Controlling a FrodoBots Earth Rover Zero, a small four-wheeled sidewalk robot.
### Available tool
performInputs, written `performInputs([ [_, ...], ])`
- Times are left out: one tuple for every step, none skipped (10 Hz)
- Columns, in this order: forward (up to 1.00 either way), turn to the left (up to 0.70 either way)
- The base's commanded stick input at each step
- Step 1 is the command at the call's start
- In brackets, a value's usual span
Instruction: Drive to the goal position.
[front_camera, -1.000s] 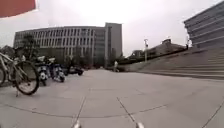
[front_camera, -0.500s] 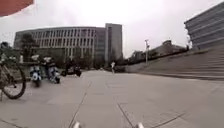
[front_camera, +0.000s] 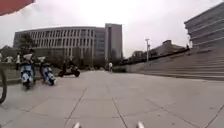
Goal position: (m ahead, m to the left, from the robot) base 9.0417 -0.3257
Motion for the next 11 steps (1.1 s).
performInputs([
  [0.85, -0.31],
  [0.85, -0.32],
  [0.85, -0.14],
  [0.85, 0.0],
  [0.85, 0.0],
  [0.85, 0.0],
  [0.85, 0.0],
  [0.85, 0.0],
  [0.85, 0.0],
  [0.85, 0.0],
  [0.85, 0.0],
])
